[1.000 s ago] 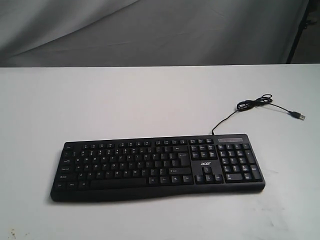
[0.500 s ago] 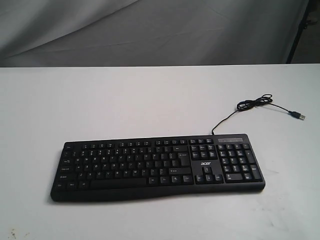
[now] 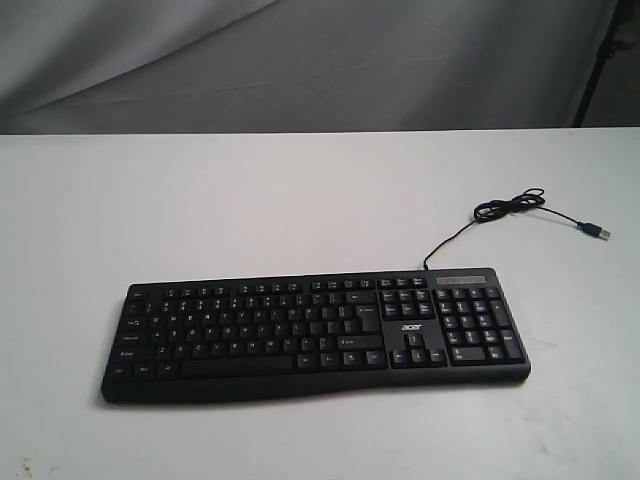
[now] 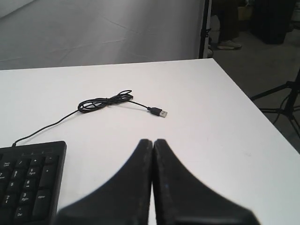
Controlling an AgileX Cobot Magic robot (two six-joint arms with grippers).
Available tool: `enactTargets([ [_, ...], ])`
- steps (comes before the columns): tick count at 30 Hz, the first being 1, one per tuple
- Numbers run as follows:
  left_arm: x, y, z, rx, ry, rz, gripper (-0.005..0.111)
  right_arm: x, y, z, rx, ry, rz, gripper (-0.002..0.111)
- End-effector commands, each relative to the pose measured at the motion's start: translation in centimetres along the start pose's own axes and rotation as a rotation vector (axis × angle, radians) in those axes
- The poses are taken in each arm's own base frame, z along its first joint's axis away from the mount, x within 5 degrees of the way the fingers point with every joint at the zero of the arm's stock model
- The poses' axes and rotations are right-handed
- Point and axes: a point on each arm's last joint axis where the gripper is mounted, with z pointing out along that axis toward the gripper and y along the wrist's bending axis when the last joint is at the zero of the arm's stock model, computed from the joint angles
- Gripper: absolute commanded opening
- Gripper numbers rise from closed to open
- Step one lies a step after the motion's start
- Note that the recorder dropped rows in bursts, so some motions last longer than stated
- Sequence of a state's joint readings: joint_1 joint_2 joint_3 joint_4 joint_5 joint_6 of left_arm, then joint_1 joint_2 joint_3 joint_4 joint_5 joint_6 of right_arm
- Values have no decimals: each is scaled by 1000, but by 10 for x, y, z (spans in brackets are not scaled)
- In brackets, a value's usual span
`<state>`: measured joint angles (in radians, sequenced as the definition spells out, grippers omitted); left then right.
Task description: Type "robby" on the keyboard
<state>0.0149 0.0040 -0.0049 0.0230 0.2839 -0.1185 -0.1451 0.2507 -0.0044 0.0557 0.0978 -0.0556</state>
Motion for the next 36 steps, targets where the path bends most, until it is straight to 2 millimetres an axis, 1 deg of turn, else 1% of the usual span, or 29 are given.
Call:
enactTargets([
  [1,1,0,0,6,-1,-12,0,2,0,0,5,8,2,0],
  [8,1,0,0,6,-1,-12,0,6,2,-1,-28,46,-7,0],
  [10,1,0,0,6,-1,-12,0,7,6,-6,-79,29,-21,0],
  [11,1,0,0,6,-1,-12,0,10,7,-10,-110,50,-25,0],
  [13,1,0,0,6,-1,-12,0,10,8,-13,-129,32,-28,0],
  [36,1,0,0,6,-1,-12,0,11,8,-14,-130,25,-25,0],
])
